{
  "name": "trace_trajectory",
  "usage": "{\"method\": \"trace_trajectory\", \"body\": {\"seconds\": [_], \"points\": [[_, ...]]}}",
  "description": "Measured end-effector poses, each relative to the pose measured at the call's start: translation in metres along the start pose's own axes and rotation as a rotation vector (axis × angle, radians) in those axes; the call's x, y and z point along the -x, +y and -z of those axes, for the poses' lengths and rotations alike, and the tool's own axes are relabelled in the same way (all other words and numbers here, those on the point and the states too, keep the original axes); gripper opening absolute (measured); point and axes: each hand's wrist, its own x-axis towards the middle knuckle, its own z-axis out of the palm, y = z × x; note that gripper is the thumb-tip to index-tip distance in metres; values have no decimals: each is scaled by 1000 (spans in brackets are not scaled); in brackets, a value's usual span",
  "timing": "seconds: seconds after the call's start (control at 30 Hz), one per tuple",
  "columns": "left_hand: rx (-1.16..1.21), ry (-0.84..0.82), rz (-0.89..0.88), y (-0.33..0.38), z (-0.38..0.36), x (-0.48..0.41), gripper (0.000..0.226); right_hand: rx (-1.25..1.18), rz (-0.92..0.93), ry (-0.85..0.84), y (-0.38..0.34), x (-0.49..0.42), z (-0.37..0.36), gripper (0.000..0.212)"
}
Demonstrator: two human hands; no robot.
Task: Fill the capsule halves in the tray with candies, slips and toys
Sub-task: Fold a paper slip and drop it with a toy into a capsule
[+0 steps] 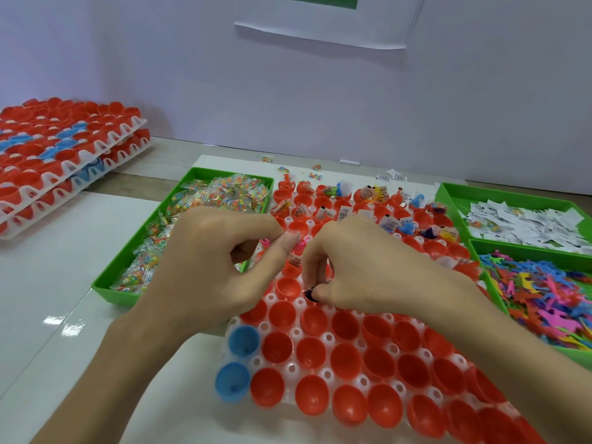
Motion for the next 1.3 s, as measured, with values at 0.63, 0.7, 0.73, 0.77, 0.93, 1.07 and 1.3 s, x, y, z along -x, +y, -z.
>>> {"method": "trace_trajectory", "body": {"seconds": [0.63,0.7,0.73,0.77,0.93,1.07,1.3], "points": [[13,-356,173,-18,12,-1,28,-152,-27,176,7,-14,0,18],[13,-470,190,-20,10,-1,32,-105,-30,153,5,-18,-8,19],[6,-512,192,-20,8,-1,35,-93,-27,150,4,-19,-11,18],[-3,-541,196,-20,7,-1,37,-90,-23,151,4,-21,-13,17],[-33,-573,231,-21,5,1,30,-71,3,169,1,-24,-17,11],[-45,-573,235,-21,6,1,31,-59,29,167,-1,-25,-15,12],[8,-571,254,-19,7,0,31,-228,1,237,5,-16,13,9]]}}
